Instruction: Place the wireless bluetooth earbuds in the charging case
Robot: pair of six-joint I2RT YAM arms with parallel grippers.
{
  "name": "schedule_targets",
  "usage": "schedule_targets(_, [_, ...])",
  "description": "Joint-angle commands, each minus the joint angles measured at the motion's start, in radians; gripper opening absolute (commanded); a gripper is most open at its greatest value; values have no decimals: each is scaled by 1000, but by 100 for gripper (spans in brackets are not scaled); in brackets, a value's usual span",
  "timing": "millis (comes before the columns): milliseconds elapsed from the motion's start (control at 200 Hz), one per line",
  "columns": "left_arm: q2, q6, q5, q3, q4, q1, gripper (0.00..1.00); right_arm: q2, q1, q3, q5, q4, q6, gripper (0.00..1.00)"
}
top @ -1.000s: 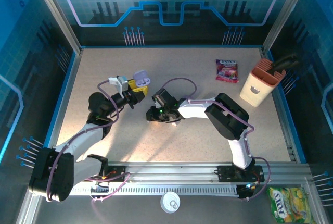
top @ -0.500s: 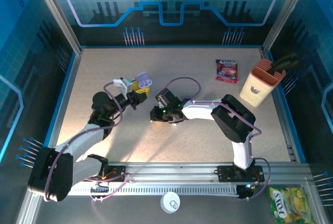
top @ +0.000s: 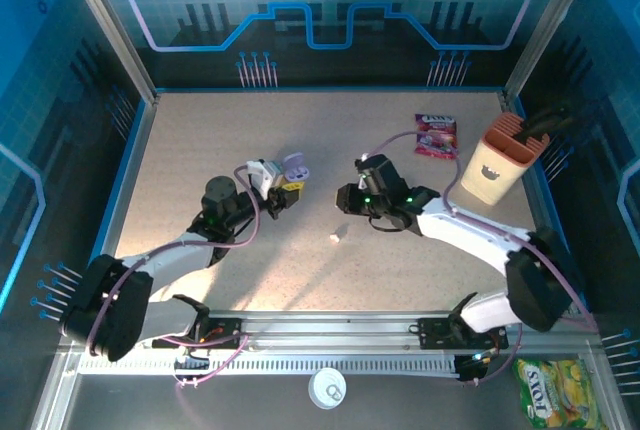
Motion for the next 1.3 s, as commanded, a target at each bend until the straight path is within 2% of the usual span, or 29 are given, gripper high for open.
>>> schedule_targets(0, [25,52,-14,22,65,-28,37,-102,-15,21,76,-137,-75,19])
schedule_targets(260, [102,113,-34,32,110,-102,36,-186,19,170,121,-270,-166,19])
schedule_targets(580, [165,134,-51,80,131,-170,36,-81,111,319,142,-291,-218,18])
schedule_targets(1296, [178,126,-51,104,141,-191,36,59,131,369,58,-232,-221,19])
